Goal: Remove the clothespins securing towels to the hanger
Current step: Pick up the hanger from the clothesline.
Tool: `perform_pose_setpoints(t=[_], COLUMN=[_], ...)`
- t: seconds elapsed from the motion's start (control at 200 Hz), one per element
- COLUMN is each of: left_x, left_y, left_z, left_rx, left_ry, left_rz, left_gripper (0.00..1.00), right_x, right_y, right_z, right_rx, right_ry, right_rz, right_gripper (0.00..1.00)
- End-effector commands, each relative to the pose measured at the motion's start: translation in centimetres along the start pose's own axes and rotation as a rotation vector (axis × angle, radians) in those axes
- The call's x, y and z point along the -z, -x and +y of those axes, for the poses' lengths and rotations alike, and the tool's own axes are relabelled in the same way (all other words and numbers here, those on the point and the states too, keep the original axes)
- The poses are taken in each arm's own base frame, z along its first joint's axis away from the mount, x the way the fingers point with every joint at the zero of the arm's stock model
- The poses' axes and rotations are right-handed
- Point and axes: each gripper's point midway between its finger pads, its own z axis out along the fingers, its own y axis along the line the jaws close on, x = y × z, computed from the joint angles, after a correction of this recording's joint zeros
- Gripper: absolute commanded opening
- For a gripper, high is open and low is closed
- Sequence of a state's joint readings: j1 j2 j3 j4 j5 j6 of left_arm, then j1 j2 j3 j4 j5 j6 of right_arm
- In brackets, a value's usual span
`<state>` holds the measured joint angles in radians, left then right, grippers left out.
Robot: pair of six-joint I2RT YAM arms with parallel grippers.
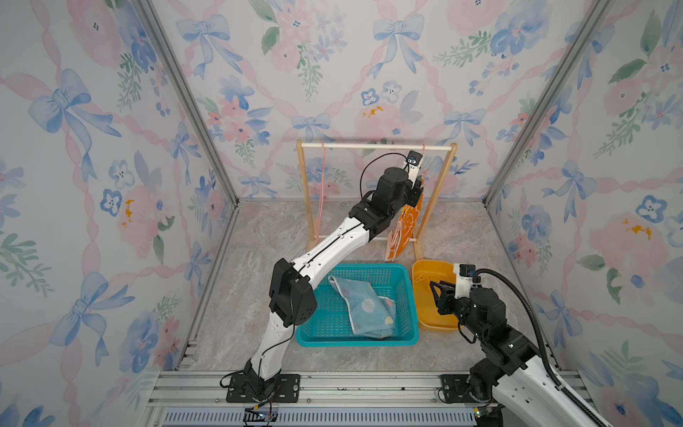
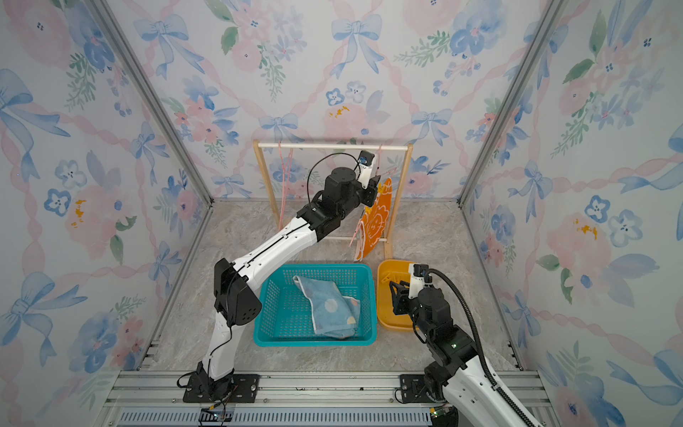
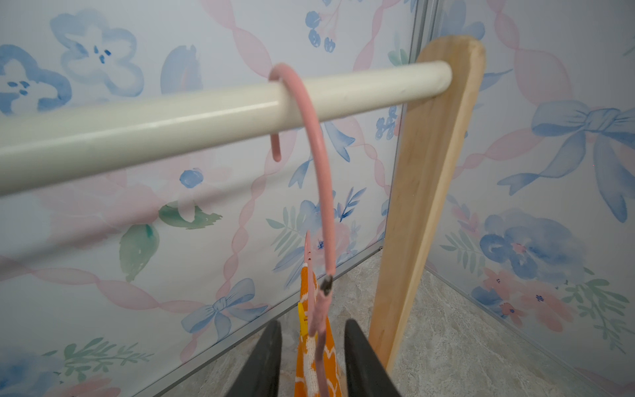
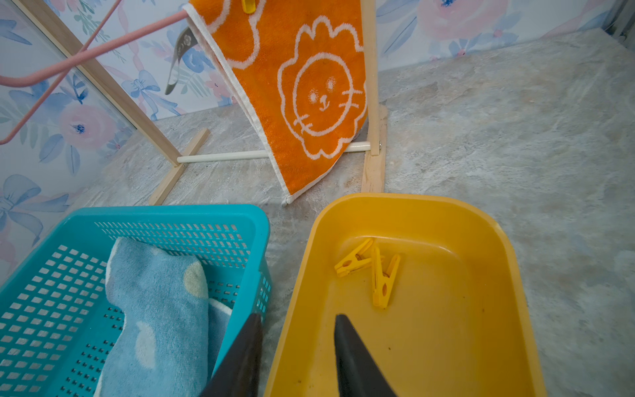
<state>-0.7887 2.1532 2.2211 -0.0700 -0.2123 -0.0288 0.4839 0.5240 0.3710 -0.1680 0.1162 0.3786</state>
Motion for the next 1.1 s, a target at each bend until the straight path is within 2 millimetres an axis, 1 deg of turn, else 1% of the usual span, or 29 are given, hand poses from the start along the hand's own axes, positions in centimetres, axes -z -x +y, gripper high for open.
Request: perform_pose_setpoints(t=[0.0,0.165,0.31,0.42,0.56,0.715,0.77,0.91,1.095], left_x=[-0.7,-1.1,-1.2,-1.2,-1.2,-1.0,-0.8,-0.3,1.0], left_y=[-0.2,-0.5,-0.6,-0.5,-0.5,-0.2,0.0,1.0,2.7], left_z=[0.2,0.3,0.3,0.4,0.5,0.6,0.7,1.0,1.6], left_rx=[-0.001,0.003,0.009,0.01,0.006,0.008,0.008,0.003,-0.018], left_ry=[-0.001,0.002,0.003,0.006,0.013,0.014,0.019,0.029,0.048], left_rz=[-0.003,0.0,0.0,-0.002,-0.002,-0.006,-0.009,-0.023,-0.046], left_gripper=[0.38,0.32,0.17,0.09,0.08,0.0,0.0,0.0,0.0], right_x=[-0.2,-0.1,0.0,0.0,0.0,0.0,0.1,0.3,0.5], right_y=[0.0,-0.2,-0.1,-0.1,-0.2,-0.3,-0.3,-0.1,0.1], right_z=[-0.3,-0.6,-0.8,-0.8,-0.8,-0.7,-0.7,-0.7,-0.6], right_rx=[-0.015,-0.02,-0.023,-0.025,-0.026,-0.024,-0.021,-0.018,-0.014], right_ry=[-0.004,-0.008,-0.012,-0.014,-0.012,-0.007,-0.006,-0.006,-0.004], right_rz=[-0.009,-0.011,-0.015,-0.017,-0.013,-0.006,-0.004,-0.003,-0.009], right_gripper=[0.37,0.37,0.37,0.37,0.37,0.37,0.37,0.37,0.37])
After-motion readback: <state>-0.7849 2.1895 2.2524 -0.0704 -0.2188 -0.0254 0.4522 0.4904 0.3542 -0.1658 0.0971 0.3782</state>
